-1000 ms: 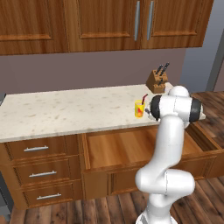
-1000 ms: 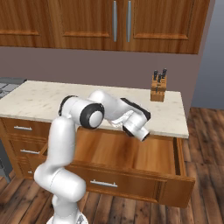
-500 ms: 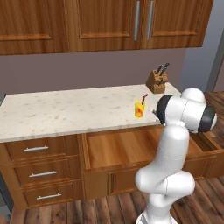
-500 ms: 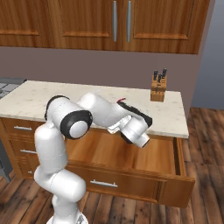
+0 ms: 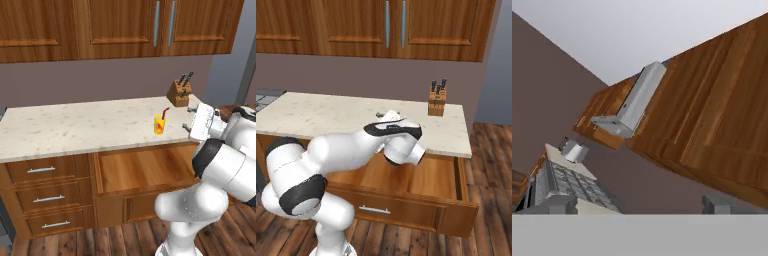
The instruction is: Pick up the straw from the left drawer and put it inside the smoothie cup.
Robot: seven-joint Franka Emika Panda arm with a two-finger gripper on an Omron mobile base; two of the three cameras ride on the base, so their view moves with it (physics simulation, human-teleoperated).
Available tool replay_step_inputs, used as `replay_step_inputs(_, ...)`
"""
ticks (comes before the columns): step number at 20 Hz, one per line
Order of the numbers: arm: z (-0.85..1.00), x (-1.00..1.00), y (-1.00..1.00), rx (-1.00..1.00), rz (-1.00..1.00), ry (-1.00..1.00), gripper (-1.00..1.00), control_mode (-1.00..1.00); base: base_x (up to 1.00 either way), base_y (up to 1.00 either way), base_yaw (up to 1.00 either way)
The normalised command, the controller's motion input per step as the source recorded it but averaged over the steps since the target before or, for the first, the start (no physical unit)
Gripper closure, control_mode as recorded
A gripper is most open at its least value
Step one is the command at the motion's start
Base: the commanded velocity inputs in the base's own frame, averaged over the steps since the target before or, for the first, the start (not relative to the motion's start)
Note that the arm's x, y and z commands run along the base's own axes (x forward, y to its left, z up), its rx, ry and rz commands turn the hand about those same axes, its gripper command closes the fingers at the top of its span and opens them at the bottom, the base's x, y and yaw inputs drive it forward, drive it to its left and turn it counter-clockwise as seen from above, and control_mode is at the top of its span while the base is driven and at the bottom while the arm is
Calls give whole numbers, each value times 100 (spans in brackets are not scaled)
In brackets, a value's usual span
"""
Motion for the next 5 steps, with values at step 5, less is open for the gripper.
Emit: replay_step_inputs(5, 54, -96, 72, -23, 0, -23, -100, -100, 0, 0, 0)
